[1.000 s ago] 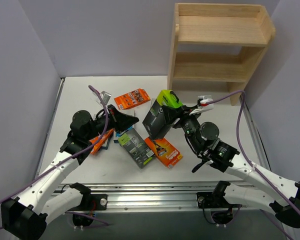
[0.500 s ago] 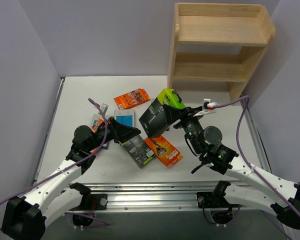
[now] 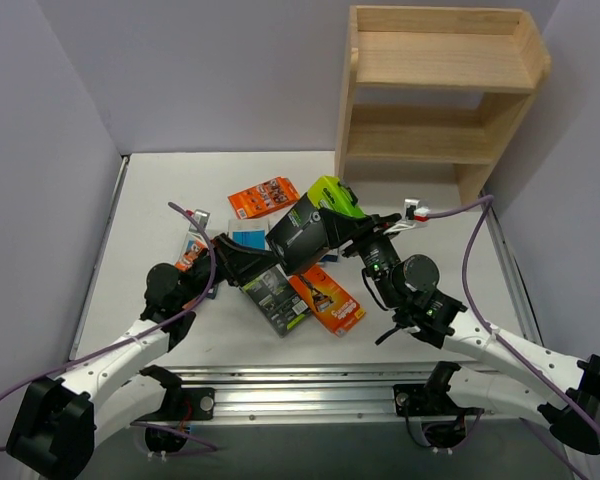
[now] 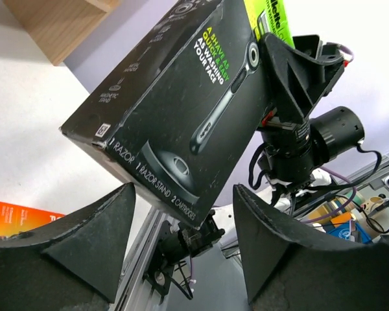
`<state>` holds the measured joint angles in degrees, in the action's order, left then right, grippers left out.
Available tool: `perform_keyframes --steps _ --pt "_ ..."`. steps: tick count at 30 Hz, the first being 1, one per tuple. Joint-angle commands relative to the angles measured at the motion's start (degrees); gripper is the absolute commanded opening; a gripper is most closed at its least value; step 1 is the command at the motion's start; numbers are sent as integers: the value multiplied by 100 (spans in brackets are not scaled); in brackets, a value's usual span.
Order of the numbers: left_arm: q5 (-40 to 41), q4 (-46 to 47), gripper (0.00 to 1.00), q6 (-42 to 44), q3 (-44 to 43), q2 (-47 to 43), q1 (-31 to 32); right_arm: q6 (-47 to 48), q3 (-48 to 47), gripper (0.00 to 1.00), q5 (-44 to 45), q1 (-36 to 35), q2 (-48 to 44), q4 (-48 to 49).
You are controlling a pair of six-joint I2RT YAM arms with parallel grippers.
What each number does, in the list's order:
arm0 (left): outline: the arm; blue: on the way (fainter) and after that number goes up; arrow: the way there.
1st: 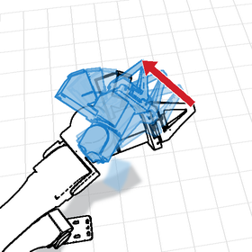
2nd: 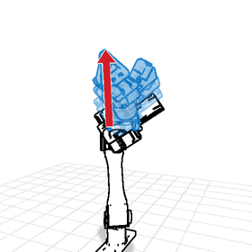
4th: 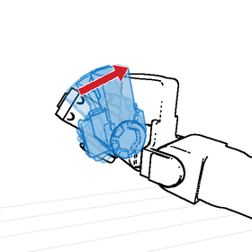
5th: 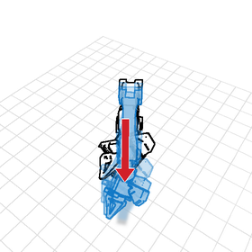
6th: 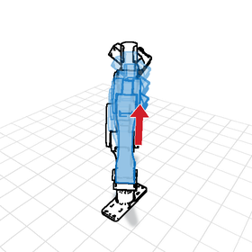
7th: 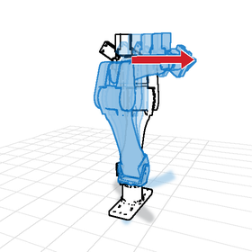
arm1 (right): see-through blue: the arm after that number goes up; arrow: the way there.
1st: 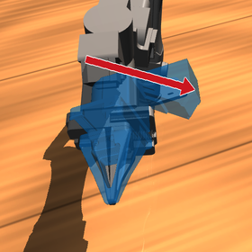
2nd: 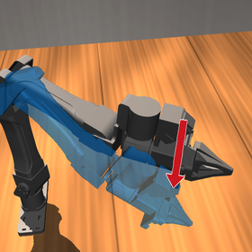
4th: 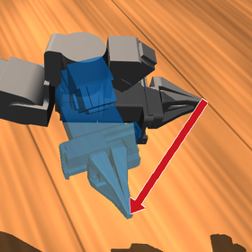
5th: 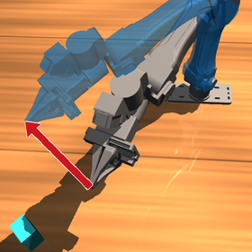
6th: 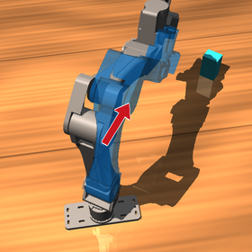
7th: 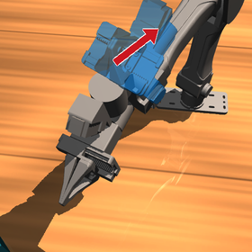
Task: Place and organize the shaving razors onto the shelf
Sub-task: Pass the shaving razor from the right arm to the left
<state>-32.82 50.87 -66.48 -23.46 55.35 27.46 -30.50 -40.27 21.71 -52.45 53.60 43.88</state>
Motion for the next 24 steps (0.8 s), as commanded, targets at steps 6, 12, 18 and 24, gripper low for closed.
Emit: perform_keyframes --steps 6,12,18,24 --pt "109 994 85 -190 -44 432 -22 -395 28 0 -115 24 -131 1395" --pt "83 1030 94 -129 61 529 -22 -448 72 0 -115 24 -166 1509" --pt "275 1652 96 -357 202 503 -22 -684 159 0 -247 33 -70 1588" --pt "320 2593 97 -699 245 827 -22 -966 266 0 -422 24 176 2133"
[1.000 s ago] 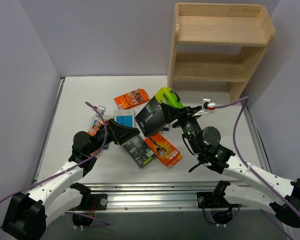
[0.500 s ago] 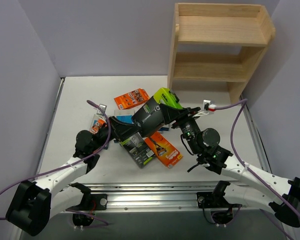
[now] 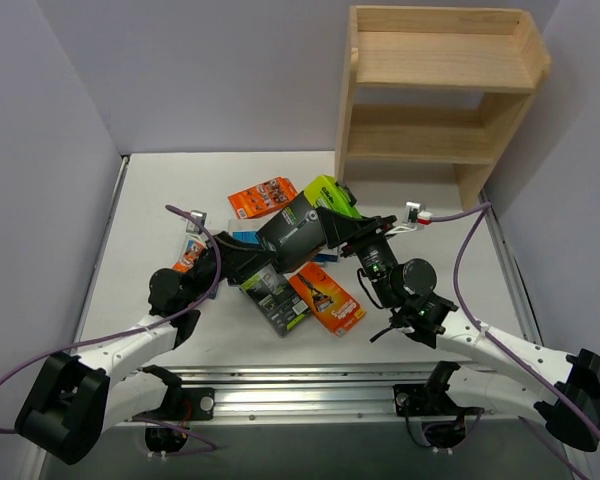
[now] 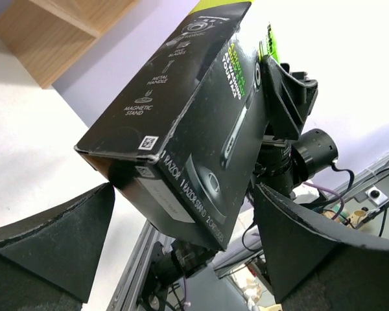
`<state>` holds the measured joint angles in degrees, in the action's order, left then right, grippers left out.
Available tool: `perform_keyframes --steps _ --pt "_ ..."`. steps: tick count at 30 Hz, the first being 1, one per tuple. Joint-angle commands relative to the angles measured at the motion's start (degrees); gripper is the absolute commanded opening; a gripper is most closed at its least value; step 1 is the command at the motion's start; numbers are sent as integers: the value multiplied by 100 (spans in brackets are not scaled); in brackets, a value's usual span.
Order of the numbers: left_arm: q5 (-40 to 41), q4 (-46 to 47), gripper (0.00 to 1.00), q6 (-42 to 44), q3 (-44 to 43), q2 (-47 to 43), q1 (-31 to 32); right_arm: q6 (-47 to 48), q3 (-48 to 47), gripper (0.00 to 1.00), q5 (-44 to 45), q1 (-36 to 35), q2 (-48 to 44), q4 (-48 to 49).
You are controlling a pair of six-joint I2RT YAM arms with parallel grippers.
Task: Place and organize the shaving razors onto the shelf
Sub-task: Pass the shaving razor from the right arm to the left
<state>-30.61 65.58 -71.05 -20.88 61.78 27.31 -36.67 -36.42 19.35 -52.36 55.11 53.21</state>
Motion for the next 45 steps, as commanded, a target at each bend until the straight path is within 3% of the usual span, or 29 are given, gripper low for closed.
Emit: perform_keyframes --steps 1,6,13,16,17,21,26,30,32,35,40,45 --pt "90 1263 97 -304 -3 246 -6 -411 -119 0 -204 24 104 1305" --pt "64 1966 97 -700 58 615 -6 -526 -58 0 -336 33 281 1735" --pt "73 2090 95 -735 190 563 -6 -649 109 0 -397 94 334 2106" --pt "134 2169 84 -770 190 414 -24 -710 171 0 -362 112 316 2106" --pt "169 2204 74 -779 207 353 -33 -728 197 0 -362 112 307 2106" --pt "293 1915 56 -744 208 -200 -234 -842 259 0 -406 121 342 2045" --pt "82 1861 42 -735 41 -377 -375 -965 320 1 -441 147 439 2062" --pt "-225 1959 32 -955 -47 -325 -525 -965 303 22 -494 191 360 1817" --pt "-549 1924 21 -1025 -117 -324 -708 -939 320 36 -503 217 264 1658" --pt "-919 1879 3 -1191 -161 -359 -937 -895 338 43 -529 305 35 1325" --pt "-1789 1616 2 -1403 -442 -368 -1561 -649 136 57 -1239 655 -334 270" --pt "-2510 1659 2 -1666 -916 -167 -1773 -526 -267 82 -2435 1008 -431 -642"
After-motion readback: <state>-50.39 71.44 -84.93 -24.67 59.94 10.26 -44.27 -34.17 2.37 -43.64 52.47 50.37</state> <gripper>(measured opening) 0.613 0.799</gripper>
